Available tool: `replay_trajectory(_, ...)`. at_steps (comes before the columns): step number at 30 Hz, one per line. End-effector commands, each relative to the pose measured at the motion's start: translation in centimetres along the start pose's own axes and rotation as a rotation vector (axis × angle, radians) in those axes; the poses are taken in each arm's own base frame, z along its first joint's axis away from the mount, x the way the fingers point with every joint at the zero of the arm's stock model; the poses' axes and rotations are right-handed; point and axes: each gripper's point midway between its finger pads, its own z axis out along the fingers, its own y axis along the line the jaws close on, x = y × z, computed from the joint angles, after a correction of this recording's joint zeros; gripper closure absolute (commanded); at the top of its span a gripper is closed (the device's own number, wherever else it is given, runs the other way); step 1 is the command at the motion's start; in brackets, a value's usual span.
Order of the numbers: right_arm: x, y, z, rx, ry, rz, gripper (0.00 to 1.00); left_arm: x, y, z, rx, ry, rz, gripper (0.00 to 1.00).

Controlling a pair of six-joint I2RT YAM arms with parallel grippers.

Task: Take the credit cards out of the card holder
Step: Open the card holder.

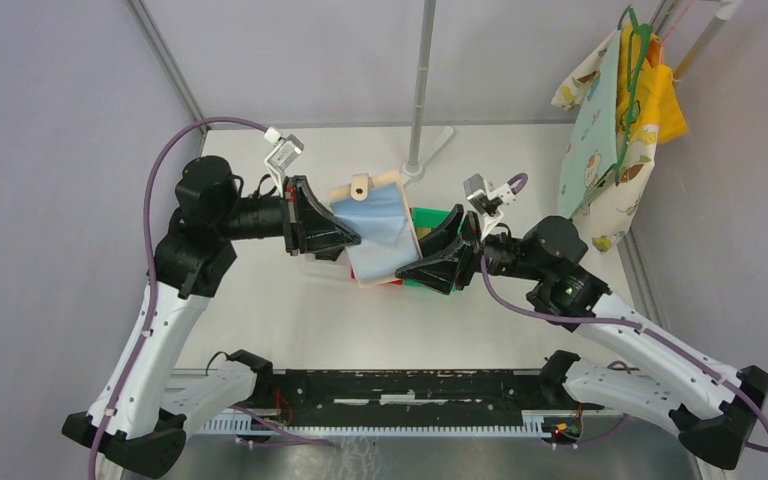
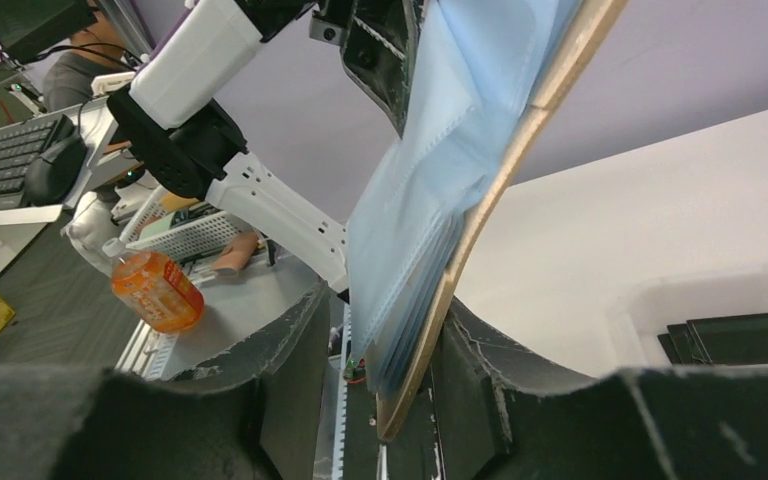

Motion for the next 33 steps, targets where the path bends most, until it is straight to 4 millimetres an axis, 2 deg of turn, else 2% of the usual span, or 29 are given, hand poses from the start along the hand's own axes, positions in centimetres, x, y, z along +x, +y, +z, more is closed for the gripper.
replay_trajectory(1, -0.3, 0.0, -0.5, 0.015, -0.009, -0.074, 0.55, -1.8, -3.2, -0.6, 0.083, -0.028, 0.034, 0.98)
replay_trajectory(8, -0.3, 0.2, -1.0, 0.026, 0.0, -0.113, 0.55, -2.3, -3.9, -0.8, 0.093, -0.034, 0.039, 0.98)
replay_trajectory(17, -1.8, 0.3, -1.0, 0.047, -0.045, -0.117, 0.57, -2.2, -4.1, -1.0, 0.096, -0.034, 0.041, 0.98)
replay_trajectory(22, -2.4, -0.4, -0.5, 0.073, -0.055, -0.103, 0.62, -2.2, -4.3, -1.0, 0.099, -0.033, 0.042, 0.98)
replay_trajectory(27, -3.4, -1.4, -0.6, 0.149, -0.09, -0.105, 0.71, -2.0, -4.7, -1.2, 0.113, -0.024, 0.042, 0.98)
replay_trajectory(33, -4.4, -1.0, -0.3, 0.13, -0.142, -0.076, 0.7, -1.7, -4.7, -1.2, 0.119, -0.016, 0.046, 0.98)
